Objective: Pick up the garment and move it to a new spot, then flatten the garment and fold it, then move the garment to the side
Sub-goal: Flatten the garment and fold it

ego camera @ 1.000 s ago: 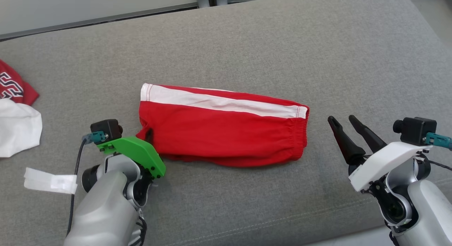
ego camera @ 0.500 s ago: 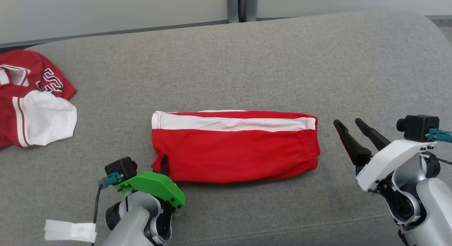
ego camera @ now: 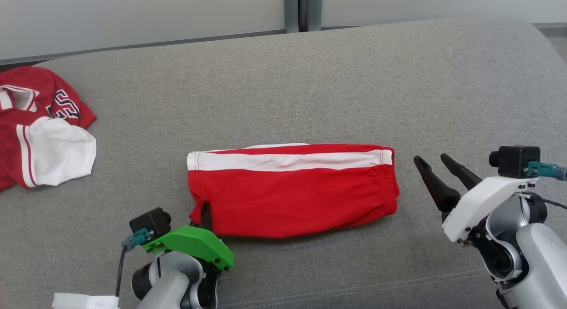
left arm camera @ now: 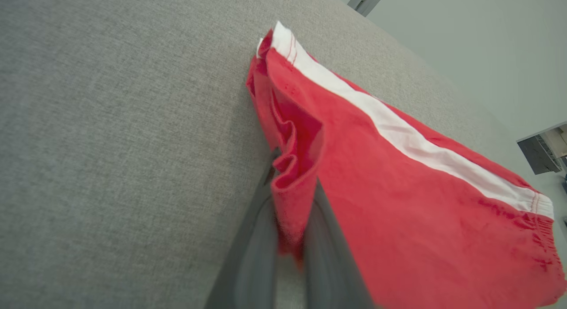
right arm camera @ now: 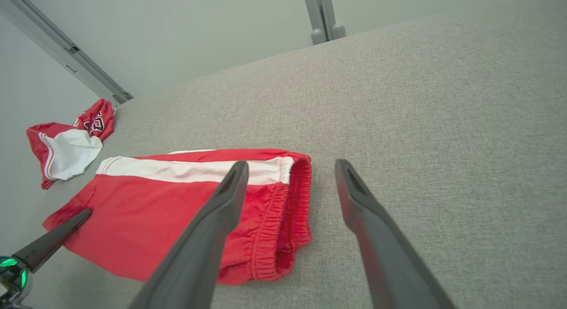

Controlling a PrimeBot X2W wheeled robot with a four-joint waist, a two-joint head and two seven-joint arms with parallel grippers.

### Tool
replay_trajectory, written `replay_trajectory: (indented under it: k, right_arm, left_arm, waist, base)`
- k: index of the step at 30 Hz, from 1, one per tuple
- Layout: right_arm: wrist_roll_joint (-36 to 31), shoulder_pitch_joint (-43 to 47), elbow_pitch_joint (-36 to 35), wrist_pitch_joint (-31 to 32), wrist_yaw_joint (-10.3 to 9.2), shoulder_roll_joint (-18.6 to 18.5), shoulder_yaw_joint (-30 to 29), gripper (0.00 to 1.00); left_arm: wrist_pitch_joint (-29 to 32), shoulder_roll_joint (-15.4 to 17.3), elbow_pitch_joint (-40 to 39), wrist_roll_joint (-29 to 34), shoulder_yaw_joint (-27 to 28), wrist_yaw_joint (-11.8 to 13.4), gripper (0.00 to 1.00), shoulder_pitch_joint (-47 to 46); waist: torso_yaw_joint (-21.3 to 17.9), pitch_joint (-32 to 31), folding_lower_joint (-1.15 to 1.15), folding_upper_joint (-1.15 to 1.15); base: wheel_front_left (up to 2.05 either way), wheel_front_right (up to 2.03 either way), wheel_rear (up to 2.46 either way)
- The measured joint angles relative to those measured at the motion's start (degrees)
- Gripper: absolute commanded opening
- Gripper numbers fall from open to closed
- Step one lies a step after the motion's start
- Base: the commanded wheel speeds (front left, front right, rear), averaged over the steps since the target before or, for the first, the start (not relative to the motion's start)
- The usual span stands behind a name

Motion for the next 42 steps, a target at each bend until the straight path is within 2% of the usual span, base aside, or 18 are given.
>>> replay_trajectory:
  k: [1,10,17,25,34,42]
  right_arm:
    - [0.0,0.0,0.1,0.0,0.00,0.1,0.1,1.00]
    - [-0.7,0.1,1.4,0.7,0.00,0.3,-0.1,1.00]
    - [-2.5,1.1,2.6,2.1,0.00,1.2,-1.1,1.00]
    - [-5.6,2.4,3.9,3.3,0.00,2.4,-1.4,1.00]
    - [-9.7,3.5,5.9,2.9,0.00,3.9,-2.3,1.00]
    - [-13.3,3.9,8.4,2.1,0.00,5.0,-4.7,1.00]
  left_arm:
    - [-0.1,0.4,-0.4,0.1,0.0,0.0,1.00,0.0]
    - [-0.7,6.8,-4.0,5.6,-1.8,1.7,1.00,-0.9]
    - [1.2,11.8,-8.5,9.6,-4.5,2.9,1.00,-1.1]
    - [3.0,15.7,-13.9,11.2,-5.6,3.9,1.00,0.0]
    - [2.5,19.8,-17.9,11.2,-4.3,5.0,1.00,2.5]
    - [1.1,21.4,-20.3,11.0,-3.4,5.0,1.00,4.9]
  waist:
    - [-0.1,0.0,0.00,0.00]
    - [0.2,-0.7,0.00,0.00]
    - [1.1,-1.8,0.00,0.00]
    - [2.6,-3.5,0.00,0.00]
    - [4.7,-5.0,0.00,0.00]
    - [6.4,-5.7,0.00,0.00]
  base:
    - [0.00,0.00,0.00]
    - [0.00,0.00,0.00]
    - [0.00,0.00,0.00]
    - [0.00,0.00,0.00]
    - [0.00,0.00,0.00]
    - [0.00,0.00,0.00]
